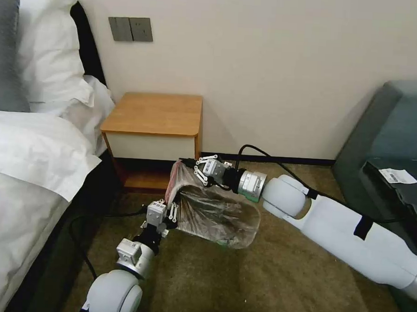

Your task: Pick up the garbage bag from the table and place it over the trash can.

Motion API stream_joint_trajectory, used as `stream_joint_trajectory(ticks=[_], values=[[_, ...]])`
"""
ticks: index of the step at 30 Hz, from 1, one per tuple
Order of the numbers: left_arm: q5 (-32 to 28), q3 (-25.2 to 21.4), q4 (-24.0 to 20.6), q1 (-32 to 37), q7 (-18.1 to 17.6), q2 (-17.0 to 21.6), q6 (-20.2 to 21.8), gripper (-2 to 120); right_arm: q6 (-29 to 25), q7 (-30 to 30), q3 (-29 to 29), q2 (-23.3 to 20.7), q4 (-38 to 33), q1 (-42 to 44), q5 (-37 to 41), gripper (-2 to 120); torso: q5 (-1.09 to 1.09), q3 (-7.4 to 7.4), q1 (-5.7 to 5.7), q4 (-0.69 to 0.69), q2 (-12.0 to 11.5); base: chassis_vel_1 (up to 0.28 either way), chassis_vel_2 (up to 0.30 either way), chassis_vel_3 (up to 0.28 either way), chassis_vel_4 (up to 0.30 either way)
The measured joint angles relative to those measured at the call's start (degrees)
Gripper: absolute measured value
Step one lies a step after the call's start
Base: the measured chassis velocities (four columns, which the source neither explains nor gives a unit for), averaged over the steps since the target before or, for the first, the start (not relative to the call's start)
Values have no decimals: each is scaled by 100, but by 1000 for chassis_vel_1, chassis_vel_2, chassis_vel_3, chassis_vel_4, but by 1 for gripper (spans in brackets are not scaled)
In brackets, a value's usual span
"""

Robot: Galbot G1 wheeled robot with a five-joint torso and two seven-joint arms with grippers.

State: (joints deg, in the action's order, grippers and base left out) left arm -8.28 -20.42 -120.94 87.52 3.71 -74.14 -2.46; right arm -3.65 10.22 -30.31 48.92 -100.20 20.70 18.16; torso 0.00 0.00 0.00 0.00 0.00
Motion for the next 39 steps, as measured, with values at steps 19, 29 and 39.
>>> stream_joint_trajectory(ticks=[19,29,39], values=[[-463,-178,-397,66,-67,-162,-92,6,-175,236,202,-233,526,-14,20,0,0,0,0,1,0,0,0,0,0],[-670,-217,-440,37,-151,-218,15,6,-25,1051,418,-541,543,14,1716,2,0,0,0,0,0,0,0,0,0],[-695,-225,-313,26,-170,-253,71,6,742,1878,693,-876,471,-94,3167,33,0,0,0,0,0,0,0,0,0]])
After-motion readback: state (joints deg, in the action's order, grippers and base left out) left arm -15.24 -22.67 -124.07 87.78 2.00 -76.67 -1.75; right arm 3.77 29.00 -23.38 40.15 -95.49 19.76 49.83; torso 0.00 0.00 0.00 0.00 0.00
